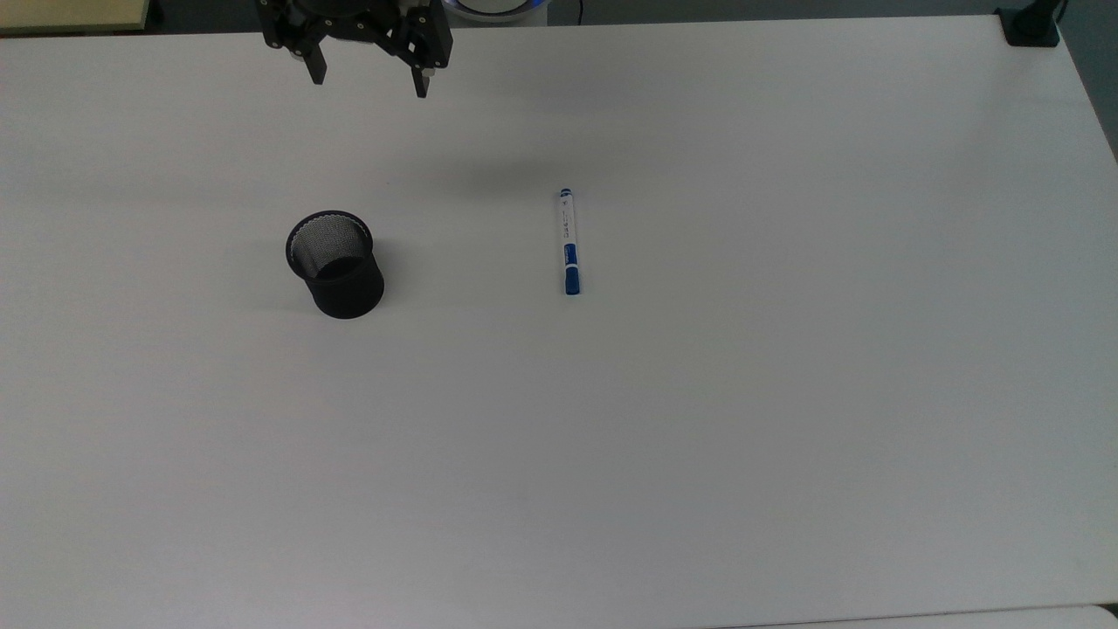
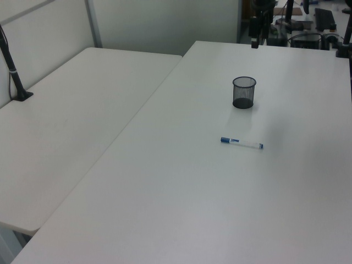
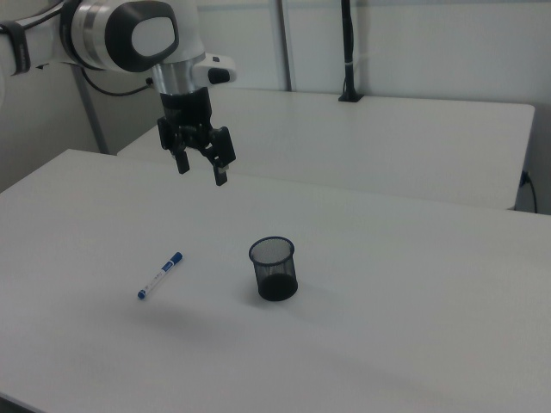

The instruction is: Insert the marker

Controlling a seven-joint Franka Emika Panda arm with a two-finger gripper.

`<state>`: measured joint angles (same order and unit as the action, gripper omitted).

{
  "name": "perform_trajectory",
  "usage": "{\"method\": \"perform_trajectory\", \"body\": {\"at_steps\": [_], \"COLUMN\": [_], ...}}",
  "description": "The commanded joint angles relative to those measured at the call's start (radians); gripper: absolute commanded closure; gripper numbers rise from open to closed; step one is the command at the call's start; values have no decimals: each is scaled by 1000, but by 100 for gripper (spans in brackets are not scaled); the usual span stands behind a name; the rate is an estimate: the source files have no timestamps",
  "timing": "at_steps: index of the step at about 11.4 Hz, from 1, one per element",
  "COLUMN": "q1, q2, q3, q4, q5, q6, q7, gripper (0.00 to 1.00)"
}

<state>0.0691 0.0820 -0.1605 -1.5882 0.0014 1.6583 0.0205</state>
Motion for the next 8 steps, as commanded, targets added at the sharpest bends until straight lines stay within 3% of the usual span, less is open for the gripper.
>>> {"method": "perform_trajectory", "body": {"at_steps": [1,5,8], "q1": [11,121,184], "q2": [8,82,177], "q3": [6,-5,2], "q4": [-4,-12,-24], "q5": [-14,-3,-6], "q6": [-28,30,131], "q7": [-5,15,125], "gripper": [0,0,0]}}
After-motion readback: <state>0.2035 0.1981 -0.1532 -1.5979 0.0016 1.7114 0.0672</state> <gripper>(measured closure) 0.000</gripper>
